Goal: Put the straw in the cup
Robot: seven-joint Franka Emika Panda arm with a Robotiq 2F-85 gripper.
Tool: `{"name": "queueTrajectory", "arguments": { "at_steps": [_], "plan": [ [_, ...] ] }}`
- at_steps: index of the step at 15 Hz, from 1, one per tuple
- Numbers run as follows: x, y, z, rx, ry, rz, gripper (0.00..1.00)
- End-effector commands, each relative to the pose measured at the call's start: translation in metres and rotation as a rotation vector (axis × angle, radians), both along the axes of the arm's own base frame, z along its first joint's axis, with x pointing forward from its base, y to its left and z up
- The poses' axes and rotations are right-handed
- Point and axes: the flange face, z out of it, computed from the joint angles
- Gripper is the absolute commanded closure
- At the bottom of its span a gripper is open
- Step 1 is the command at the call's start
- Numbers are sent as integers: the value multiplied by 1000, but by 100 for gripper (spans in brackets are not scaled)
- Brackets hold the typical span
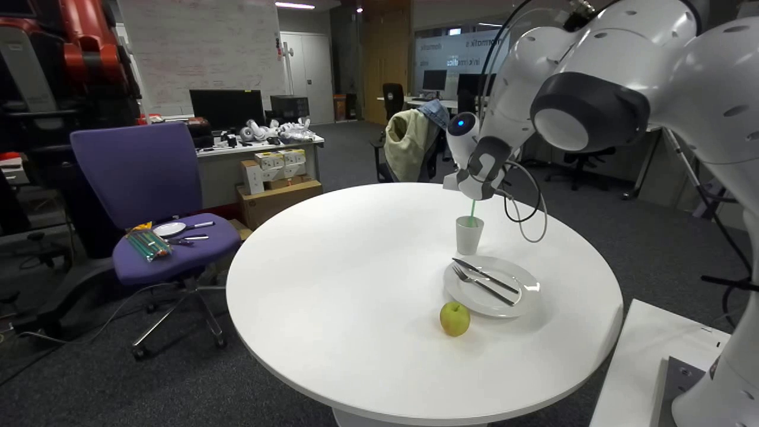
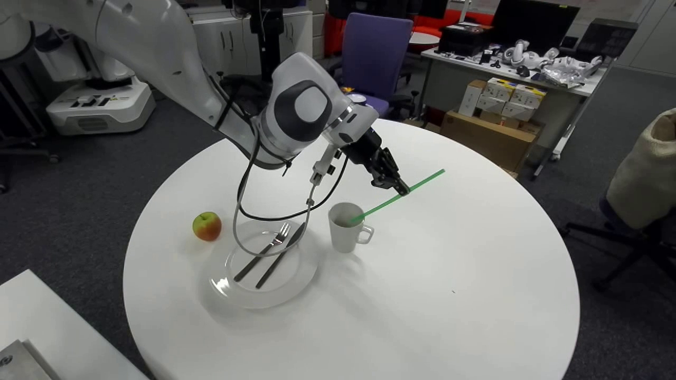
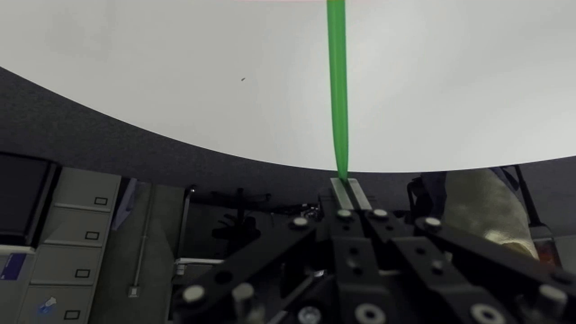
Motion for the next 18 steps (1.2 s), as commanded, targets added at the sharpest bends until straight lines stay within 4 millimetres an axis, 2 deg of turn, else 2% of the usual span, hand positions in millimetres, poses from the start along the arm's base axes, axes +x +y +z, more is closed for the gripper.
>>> {"name": "queueTrajectory", "arguments": {
  "at_steps": [1,9,12,14,16,18],
  "plan": [
    [0,11,-1,-50,-13,4,100],
    [11,48,-36,-105,54,54,100],
    [12,57,-48,-120,76,67,100],
    [12,59,-52,-123,87,71,71],
    [10,58,-48,-114,88,71,57],
    [6,52,-31,-97,58,56,42]
  ]
}}
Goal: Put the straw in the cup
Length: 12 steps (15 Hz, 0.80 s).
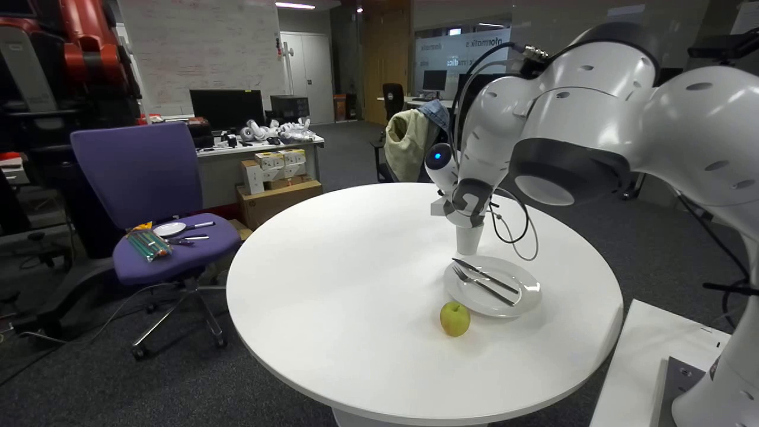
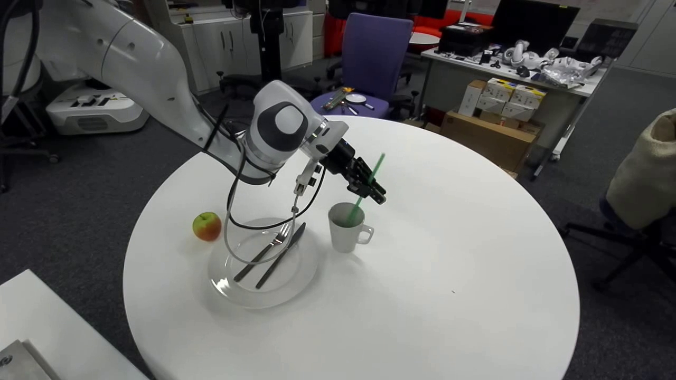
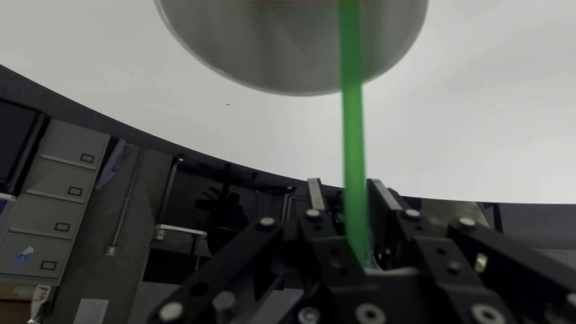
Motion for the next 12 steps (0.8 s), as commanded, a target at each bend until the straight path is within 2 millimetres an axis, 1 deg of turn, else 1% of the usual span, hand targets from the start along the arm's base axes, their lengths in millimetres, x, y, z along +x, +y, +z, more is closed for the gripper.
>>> {"name": "queueTrajectory", "arguments": {
  "at_steps": [1,3,4,6,8,9,10,12],
  "plan": [
    [-10,-13,38,10,-52,-29,34],
    [-16,-26,66,13,-95,-54,20],
    [-21,-32,81,9,-118,-65,12],
    [-30,-43,114,1,-172,-93,0],
    [-41,-51,140,0,-209,-112,0],
    [-47,-52,150,34,-178,-93,0],
    [-52,-49,154,93,-137,-46,0],
    [-59,-55,167,131,-94,-4,0]
  ]
}}
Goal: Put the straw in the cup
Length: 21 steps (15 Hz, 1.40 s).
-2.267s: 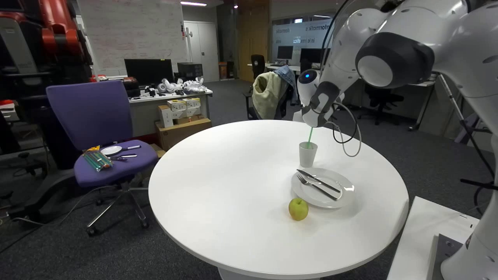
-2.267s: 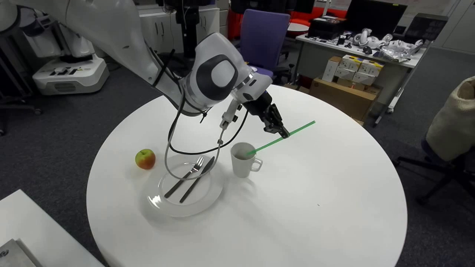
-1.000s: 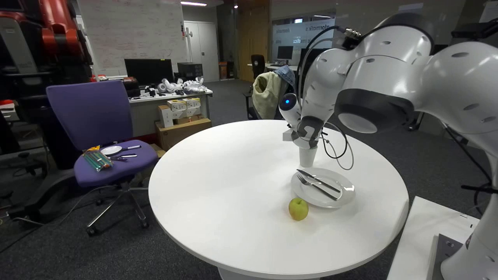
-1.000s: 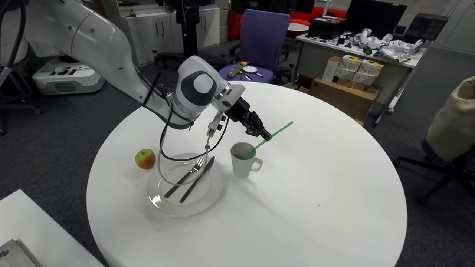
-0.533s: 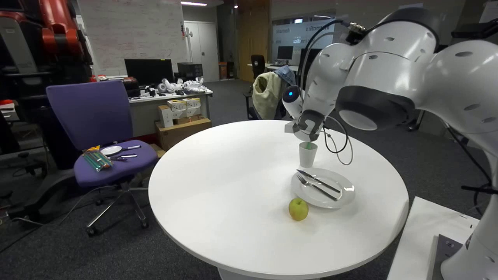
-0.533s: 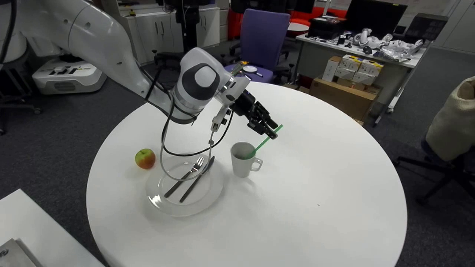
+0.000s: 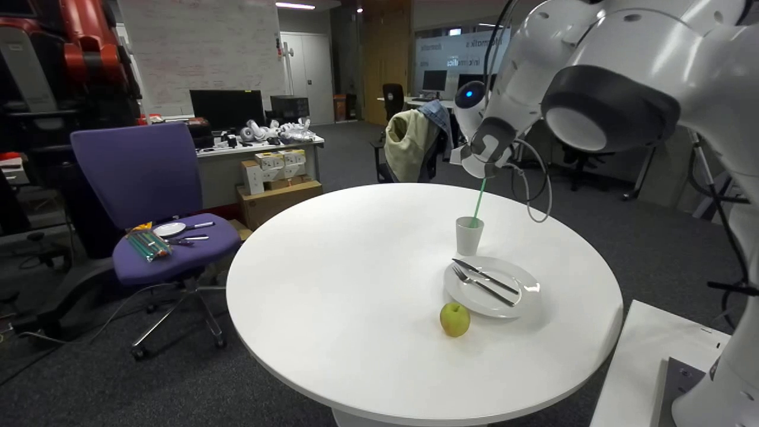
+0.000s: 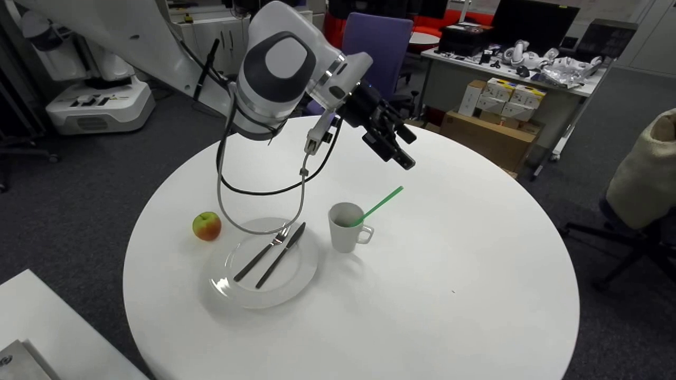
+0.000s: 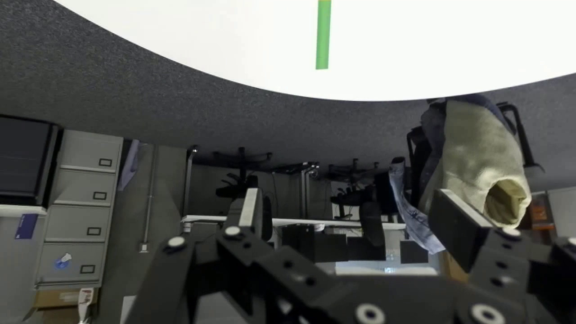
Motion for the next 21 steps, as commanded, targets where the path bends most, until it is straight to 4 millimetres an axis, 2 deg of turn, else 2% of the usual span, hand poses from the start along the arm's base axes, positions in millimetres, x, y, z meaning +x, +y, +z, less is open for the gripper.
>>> {"name": "queueTrajectory", "arguments": {
  "at_steps": [1,4,7,12,18,21],
  "plan": [
    [-26,-4,28,141,66,107,0],
    [-33,-22,43,198,103,185,0],
    [-38,-35,44,261,157,262,0],
    [-47,-52,18,389,273,403,0],
    [-48,-59,-17,588,459,582,0],
    [-46,-56,-29,697,590,660,0]
  ]
}}
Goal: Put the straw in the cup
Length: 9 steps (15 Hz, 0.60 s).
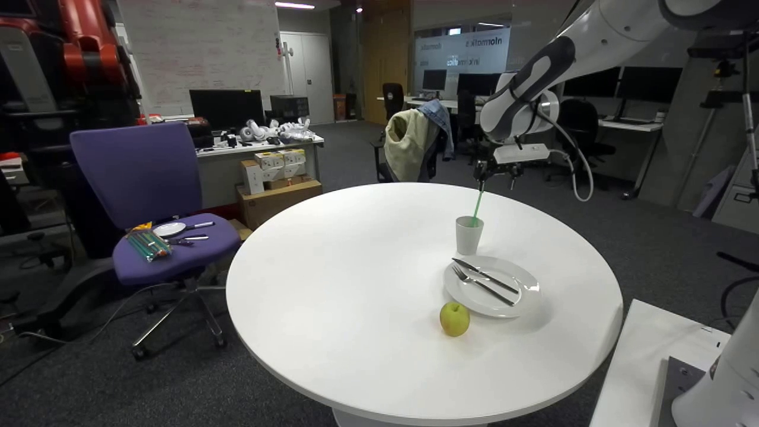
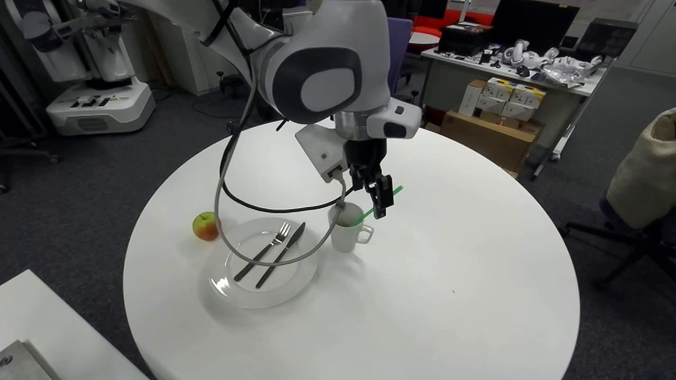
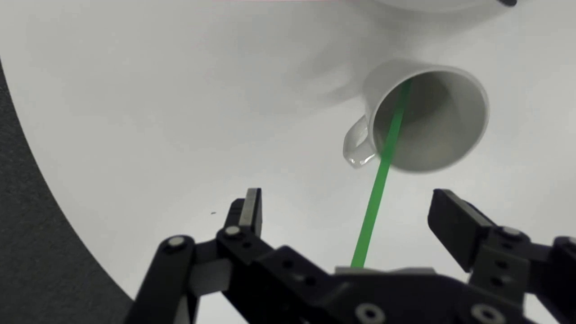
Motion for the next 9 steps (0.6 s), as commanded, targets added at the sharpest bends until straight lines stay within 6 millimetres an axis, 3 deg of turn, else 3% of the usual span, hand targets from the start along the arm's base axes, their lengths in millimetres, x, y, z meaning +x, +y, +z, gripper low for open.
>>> {"name": "queueTrajectory", "arguments": {
  "at_steps": [1,4,9],
  "plan": [
    [3,-1,-1,96,151,103,0],
    [-1,4,-13,-26,317,-13,0],
    [-10,51,-50,-209,551,-50,0]
  ]
}}
